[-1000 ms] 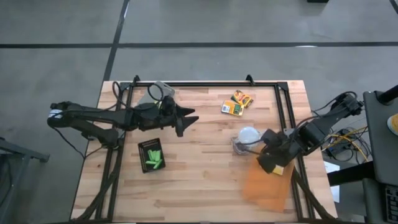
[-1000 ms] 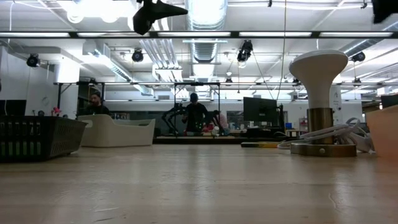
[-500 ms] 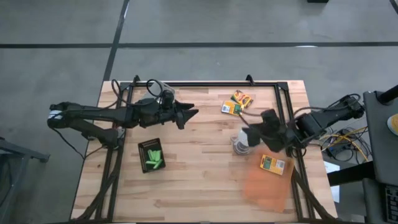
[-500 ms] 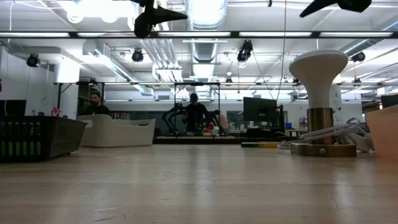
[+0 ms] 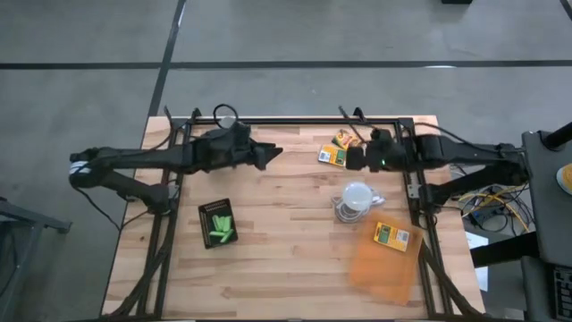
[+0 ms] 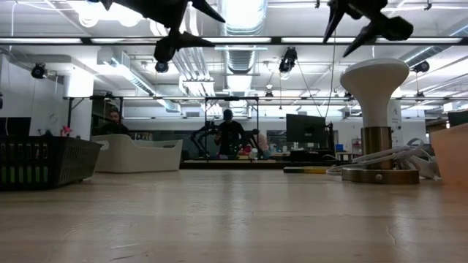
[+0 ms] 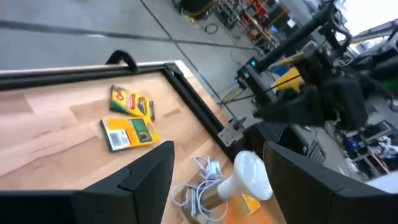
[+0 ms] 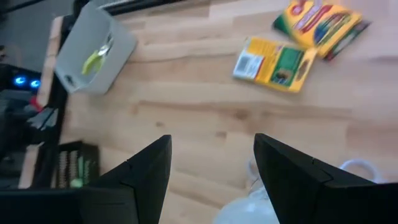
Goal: Pick & Place School Supplies
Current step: Put the yellow yellow crayon box into the orange bin
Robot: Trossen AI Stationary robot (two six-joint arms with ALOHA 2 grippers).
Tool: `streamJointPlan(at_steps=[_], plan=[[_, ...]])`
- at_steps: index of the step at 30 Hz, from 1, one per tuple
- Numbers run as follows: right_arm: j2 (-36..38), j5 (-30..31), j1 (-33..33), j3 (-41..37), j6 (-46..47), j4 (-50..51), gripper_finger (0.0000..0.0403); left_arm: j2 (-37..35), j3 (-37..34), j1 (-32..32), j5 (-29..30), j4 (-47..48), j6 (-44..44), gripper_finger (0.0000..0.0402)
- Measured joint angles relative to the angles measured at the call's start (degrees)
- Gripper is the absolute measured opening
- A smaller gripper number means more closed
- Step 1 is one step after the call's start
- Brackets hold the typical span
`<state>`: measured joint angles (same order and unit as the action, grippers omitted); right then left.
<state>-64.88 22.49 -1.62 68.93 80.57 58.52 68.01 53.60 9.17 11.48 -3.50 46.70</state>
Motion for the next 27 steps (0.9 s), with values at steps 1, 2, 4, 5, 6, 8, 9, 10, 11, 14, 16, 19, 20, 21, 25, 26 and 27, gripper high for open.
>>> streamJointPlan(at_steps=[1,2,4,5,6,8,9,10,11,14,16,19,20,21,25,26,27], plan=[[0.00,-0.62,-1.79,0.00,-1.31,-0.02,0.0226,0.22,0.00,0.85,-1.44,-0.02,0.21,0.0252],[0.00,-1.64,-3.56,-0.01,-2.53,-0.04,0.0226,0.56,-0.02,1.72,-2.56,0.08,0.39,0.0252],[0.00,-4.33,-6.93,-0.12,-5.05,-0.10,0.0226,1.45,-0.02,3.37,-3.86,0.02,0.40,0.0252],[0.00,-5.91,-8.54,-0.36,-6.22,-0.18,0.0226,1.99,-0.02,4.23,-4.19,-0.16,0.33,0.0252],[0.00,-7.28,-10.01,-0.72,-7.26,-0.21,0.0226,2.60,-0.02,5.19,-4.75,-0.18,0.13,0.0252],[-0.02,-9.13,-12.69,-1.70,-9.08,-0.37,0.0226,4.26,-0.04,7.07,-6.82,-1.04,-0.61,0.0252],[-0.05,-9.66,-13.90,-2.18,-9.82,-0.46,0.0226,5.19,-0.04,8.11,-8.67,-2.08,-1.55,0.0252],[-0.07,-10.21,-15.05,-2.68,-10.38,-0.62,0.0226,6.17,-0.02,9.11,-10.89,-3.15,-2.71,0.0252],[-0.06,-10.73,-16.14,-3.20,-10.69,-0.90,0.0226,7.20,0.01,9.97,-13.17,-4.48,-3.93,0.0252],[-0.04,-12.42,-18.62,-5.90,-11.83,-4.10,0.0226,10.72,0.43,12.44,-19.48,-9.62,-6.38,0.0252],[-0.07,-13.51,-19.85,-8.22,-12.20,-7.29,0.0226,13.23,0.80,13.78,-21.72,-12.07,-7.27,0.0252],[-0.47,-14.33,-21.08,-11.80,-11.77,-11.44,0.0226,17.04,2.03,15.93,-22.32,-12.69,-7.21,0.0252],[-0.70,-14.94,-21.64,-12.95,-11.80,-12.40,0.0226,18.41,2.67,16.68,-22.47,-12.95,-6.90,0.0252],[-1.00,-15.37,-22.12,-14.08,-11.82,-13.07,0.0226,19.75,3.17,17.34,-22.81,-12.89,-6.53,0.0252],[-1.96,-16.58,-23.75,-17.28,-10.36,-17.24,0.0226,25.07,5.92,19.24,-27.65,-12.58,-7.25,0.0252],[-2.21,-16.56,-24.12,-17.77,-10.25,-18.29,0.0226,26.25,6.79,19.56,-29.50,-12.67,-7.95,0.0252],[-2.49,-16.56,-24.48,-18.12,-10.23,-19.43,0.0226,27.25,7.52,19.84,-31.29,-12.88,-8.54,0.0252]])
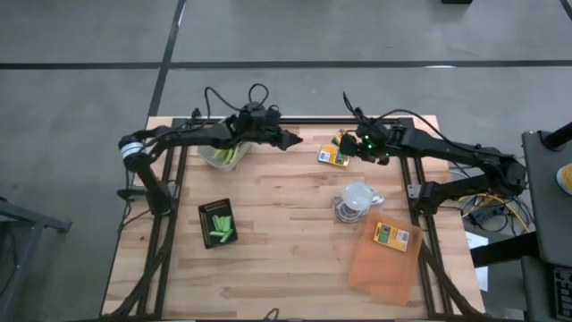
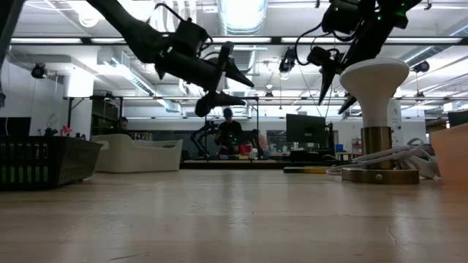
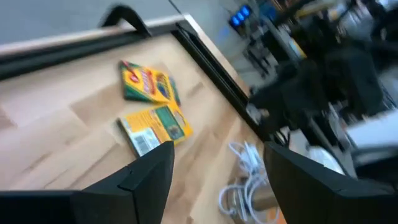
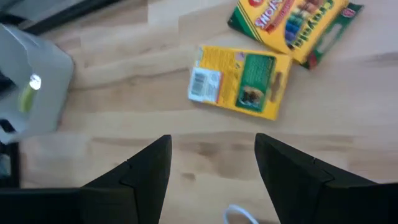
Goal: Pick & Place School Supplies
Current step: Put the yellow yellow crayon box into the orange bin
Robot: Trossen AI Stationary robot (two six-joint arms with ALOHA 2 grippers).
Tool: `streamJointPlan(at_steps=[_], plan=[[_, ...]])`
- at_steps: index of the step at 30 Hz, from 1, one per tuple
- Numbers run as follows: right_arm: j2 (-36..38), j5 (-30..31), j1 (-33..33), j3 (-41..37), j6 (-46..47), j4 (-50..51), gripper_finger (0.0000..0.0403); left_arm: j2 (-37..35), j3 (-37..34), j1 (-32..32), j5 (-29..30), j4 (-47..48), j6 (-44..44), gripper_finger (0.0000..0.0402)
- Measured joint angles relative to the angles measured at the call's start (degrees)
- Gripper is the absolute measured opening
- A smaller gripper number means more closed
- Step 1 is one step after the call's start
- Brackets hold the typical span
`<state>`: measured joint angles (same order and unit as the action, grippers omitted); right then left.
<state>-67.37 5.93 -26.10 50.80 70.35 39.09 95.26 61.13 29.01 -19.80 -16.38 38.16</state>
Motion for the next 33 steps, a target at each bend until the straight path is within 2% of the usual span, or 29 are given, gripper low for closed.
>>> streamJointPlan(at_steps=[3,10,13,21,29,33], plan=[[-0.40,0.03,-0.85,-1.03,1.23,-3.22,0.0226,2.81,2.55,0.45,-2.26,-0.14,-0.53,0.0252],[-0.83,-0.02,-2.70,-3.40,3.10,-4.24,0.0226,6.71,7.76,0.92,-2.26,0.35,6.89,0.0252],[-0.83,-2.25,-4.15,-4.97,6.39,-3.76,0.0226,8.17,9.27,0.99,-2.27,0.52,9.74,0.0252],[-0.83,-4.05,-7.64,-8.13,6.48,-5.86,0.0226,9.36,10.15,1.15,-2.26,0.52,6.52,0.0252],[-1.49,-7.85,-10.26,-14.47,5.94,-21.96,0.0221,9.38,10.09,1.27,-2.24,0.51,6.44,0.0252],[-2.36,-7.50,-10.49,-15.77,4.35,-22.77,0.0210,9.38,10.07,1.27,-2.24,0.54,6.41,0.0252]])
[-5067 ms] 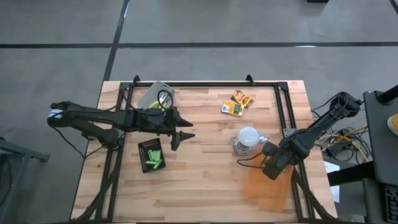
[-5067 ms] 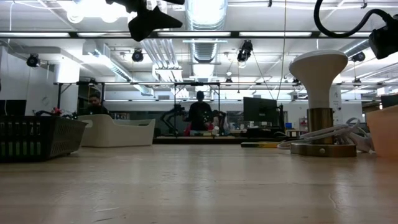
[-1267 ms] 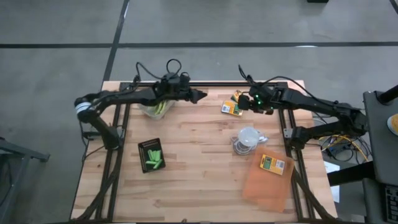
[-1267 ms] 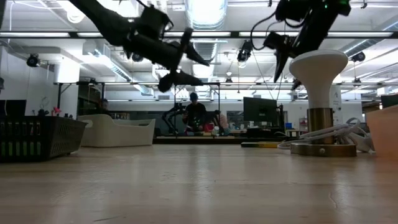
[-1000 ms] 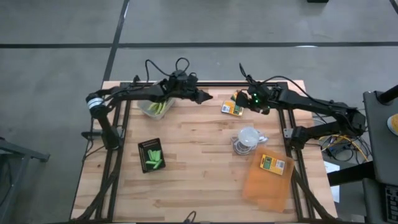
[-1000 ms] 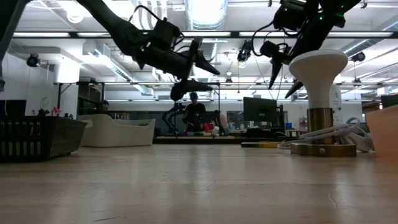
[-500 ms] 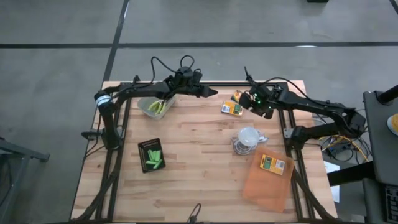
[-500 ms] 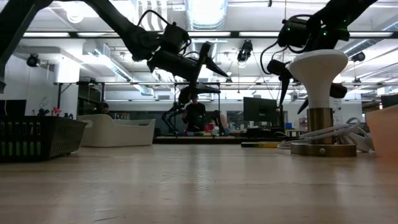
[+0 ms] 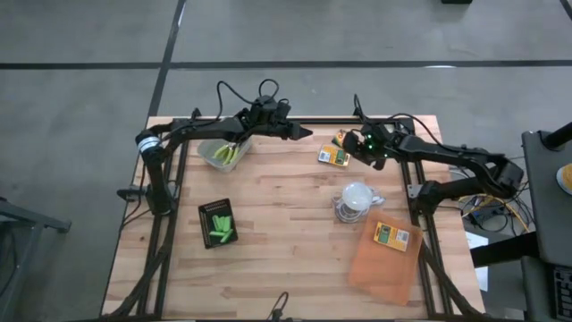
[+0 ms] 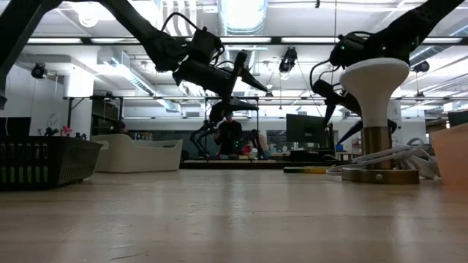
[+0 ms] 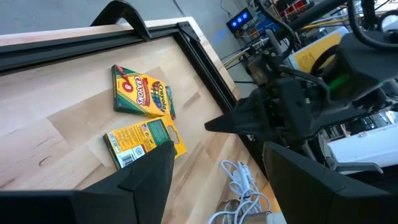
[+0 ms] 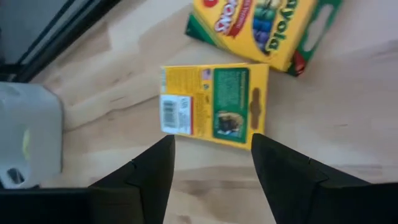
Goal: Pick & Place School Supplies
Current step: Put the yellow yellow crayon box into the orange bin
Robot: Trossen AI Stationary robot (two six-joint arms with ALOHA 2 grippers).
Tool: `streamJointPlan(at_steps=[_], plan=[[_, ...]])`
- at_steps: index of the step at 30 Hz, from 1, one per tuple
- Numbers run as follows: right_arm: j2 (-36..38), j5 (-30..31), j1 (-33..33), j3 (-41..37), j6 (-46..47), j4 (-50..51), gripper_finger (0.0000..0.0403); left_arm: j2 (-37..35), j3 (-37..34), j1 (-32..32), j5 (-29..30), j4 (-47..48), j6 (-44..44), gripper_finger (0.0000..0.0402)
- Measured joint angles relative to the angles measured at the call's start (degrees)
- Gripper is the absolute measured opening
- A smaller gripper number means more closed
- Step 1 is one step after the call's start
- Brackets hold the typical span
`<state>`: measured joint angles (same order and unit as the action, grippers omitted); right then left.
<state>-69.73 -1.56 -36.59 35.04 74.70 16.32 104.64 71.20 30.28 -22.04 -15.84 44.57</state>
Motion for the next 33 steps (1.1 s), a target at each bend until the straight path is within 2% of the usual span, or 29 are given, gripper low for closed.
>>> streamJointPlan(at_steps=[13,24,33], plan=[[-8.18,-0.07,-0.99,-0.97,-0.31,-1.07,0.0187,0.02,-0.07,0.00,0.22,-0.01,-1.23,0.0252],[-16.60,-1.67,-0.97,-0.97,-0.33,-10.11,0.0171,0.02,-0.09,0.00,0.22,0.00,-1.35,0.0252],[-17.10,-1.53,-0.93,-0.95,-1.70,-10.49,0.0134,0.02,-0.13,0.00,0.24,0.14,-1.34,0.0252]])
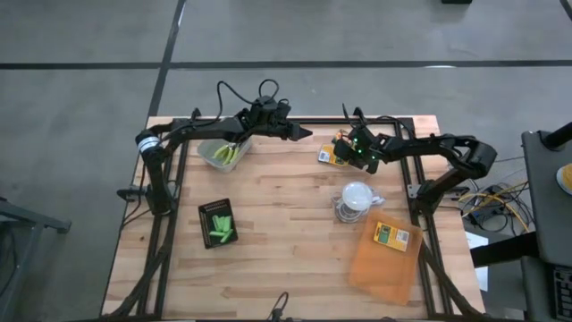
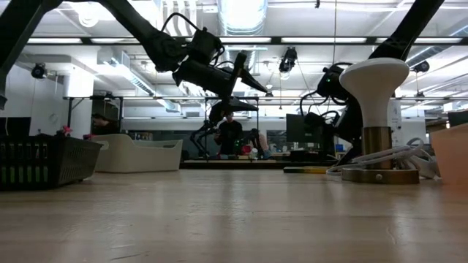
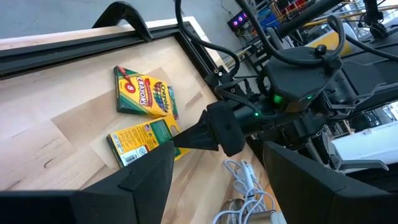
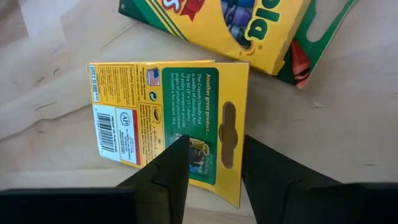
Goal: Pick & Place School Supplies
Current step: Put the yellow yellow crayon box into the orange bin
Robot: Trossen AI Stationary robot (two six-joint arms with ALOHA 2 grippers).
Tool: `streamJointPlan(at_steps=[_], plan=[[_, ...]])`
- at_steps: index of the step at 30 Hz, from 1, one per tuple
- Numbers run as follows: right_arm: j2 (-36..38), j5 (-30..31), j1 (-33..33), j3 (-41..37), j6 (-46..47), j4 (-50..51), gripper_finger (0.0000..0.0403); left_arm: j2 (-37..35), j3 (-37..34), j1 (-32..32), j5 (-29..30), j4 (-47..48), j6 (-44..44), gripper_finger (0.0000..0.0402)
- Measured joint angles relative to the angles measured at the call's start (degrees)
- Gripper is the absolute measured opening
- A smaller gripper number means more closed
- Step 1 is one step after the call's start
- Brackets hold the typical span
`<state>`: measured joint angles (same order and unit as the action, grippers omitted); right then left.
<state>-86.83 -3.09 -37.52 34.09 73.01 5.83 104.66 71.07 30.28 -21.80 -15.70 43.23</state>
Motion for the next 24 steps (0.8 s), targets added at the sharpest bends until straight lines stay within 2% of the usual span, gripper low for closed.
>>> streamJointPlan(at_steps=[7,18,24], plan=[[0.38,0.02,0.00,-0.05,-0.17,-0.05,0.0095,0.00,-0.02,0.00,0.02,-0.11,0.01,0.0252],[0.46,0.02,0.00,-0.05,-4.07,-0.26,0.0014,0.02,-0.07,0.00,0.02,-0.15,0.06,0.0252],[0.46,0.09,0.00,-0.05,-7.22,-0.92,0.0008,0.02,-0.07,0.02,0.02,-0.15,0.19,0.0252]])
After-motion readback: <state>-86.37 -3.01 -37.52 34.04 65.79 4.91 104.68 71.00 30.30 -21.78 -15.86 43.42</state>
